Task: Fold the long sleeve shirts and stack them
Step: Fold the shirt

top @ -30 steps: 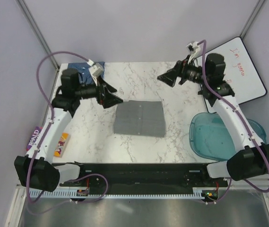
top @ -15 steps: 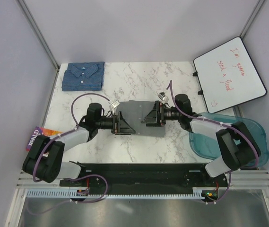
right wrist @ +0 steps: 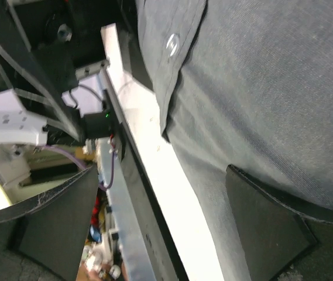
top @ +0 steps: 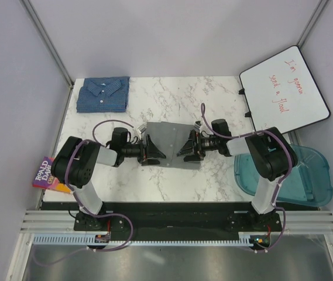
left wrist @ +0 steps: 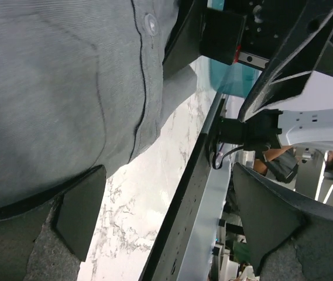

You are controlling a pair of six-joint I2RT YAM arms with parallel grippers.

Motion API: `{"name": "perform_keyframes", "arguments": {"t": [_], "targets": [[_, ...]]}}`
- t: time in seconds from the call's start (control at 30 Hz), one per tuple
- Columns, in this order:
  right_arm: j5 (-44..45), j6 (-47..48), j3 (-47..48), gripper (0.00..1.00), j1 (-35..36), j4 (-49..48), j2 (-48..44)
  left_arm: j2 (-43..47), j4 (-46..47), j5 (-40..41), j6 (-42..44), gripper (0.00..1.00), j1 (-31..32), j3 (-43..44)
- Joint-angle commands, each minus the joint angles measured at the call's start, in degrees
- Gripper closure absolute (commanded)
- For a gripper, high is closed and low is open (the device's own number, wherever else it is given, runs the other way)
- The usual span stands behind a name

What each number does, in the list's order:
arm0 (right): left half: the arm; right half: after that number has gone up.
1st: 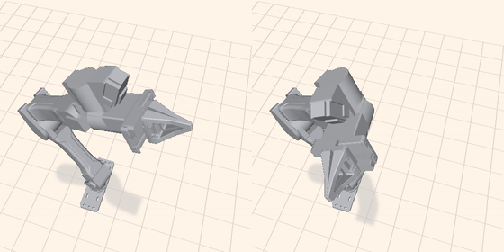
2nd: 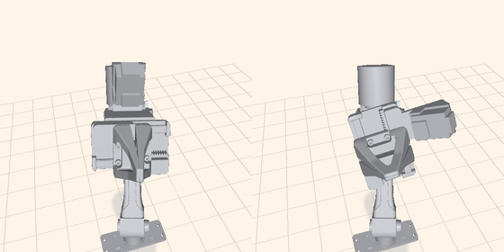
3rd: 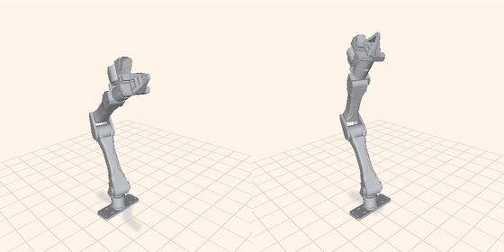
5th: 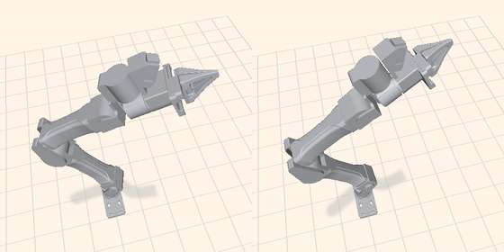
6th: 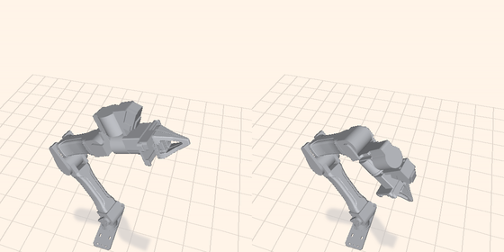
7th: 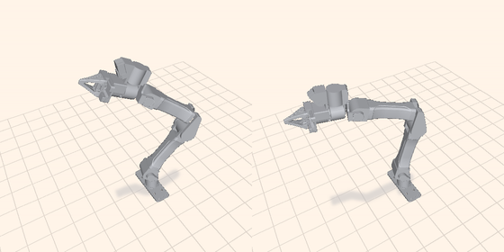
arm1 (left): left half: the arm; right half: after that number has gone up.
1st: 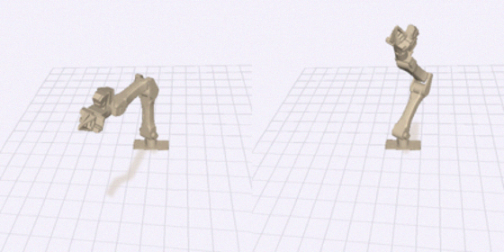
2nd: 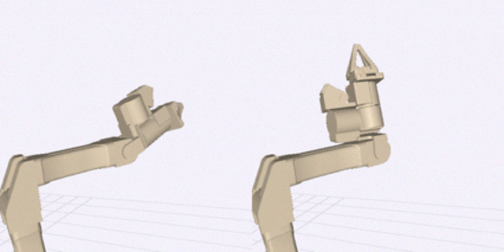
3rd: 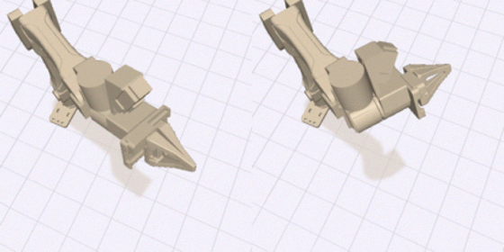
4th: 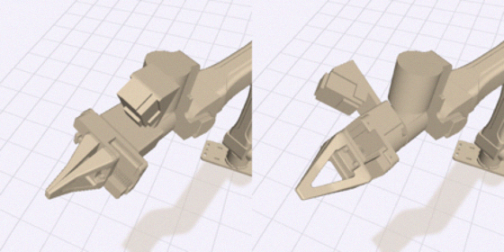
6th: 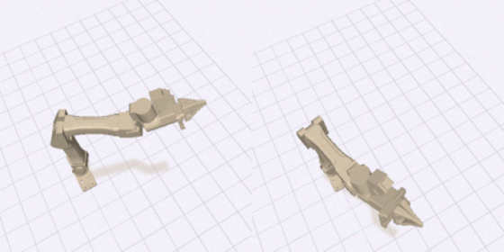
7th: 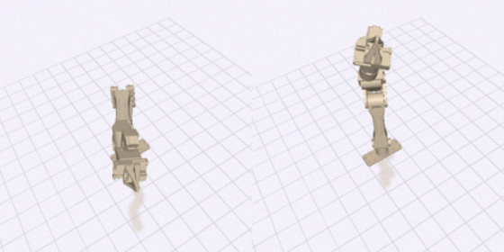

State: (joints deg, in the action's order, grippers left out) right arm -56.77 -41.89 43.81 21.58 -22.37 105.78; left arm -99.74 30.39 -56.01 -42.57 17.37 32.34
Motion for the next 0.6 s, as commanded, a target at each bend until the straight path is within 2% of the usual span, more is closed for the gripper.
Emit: {"name": "perform_keyframes", "arguments": {"t": [0.0,0.17,0.27,0.3,0.37,0.4,0.47,0.57], "targets": [[-0.4,13.2,2.3,0.02,-3.7,9.6,4.3,-4.3,2.2,1.8,0.9,0.02,-5.6,-0.4],[-0.1,17.2,3.3,0.02,-4.6,15.4,5.8,-1.9,-2.5,2.7,1.8,0.02,-6.4,-3.7],[-1.5,21.2,5.3,0.02,-4.4,22.3,1.4,5.4,-3.1,-2.2,2.2,0.03,-6.4,-5.8],[-1.8,25.4,6.4,0.02,-4.4,26.0,-1.9,11.3,-3.6,-3.1,2.2,0.03,-6.3,-6.2],[-2.2,28.4,9.8,0.02,-4.1,32.4,-5.0,17.3,-5.8,-4.5,3.1,0.02,-6.0,-6.2],[-2.3,28.7,10.6,0.02,-4.1,33.1,-7.5,21.4,-6.7,-4.4,3.5,0.01,-5.2,-5.7],[-2.7,27.6,12.3,0.02,-3.4,33.2,-8.6,23.9,-9.5,-3.6,6.0,0.01,-3.8,-2.7],[-2.2,22.1,12.7,0.02,-0.6,27.1,-9.0,21.8,-11.0,0.9,9.3,0.01,-0.5,2.0]]}}
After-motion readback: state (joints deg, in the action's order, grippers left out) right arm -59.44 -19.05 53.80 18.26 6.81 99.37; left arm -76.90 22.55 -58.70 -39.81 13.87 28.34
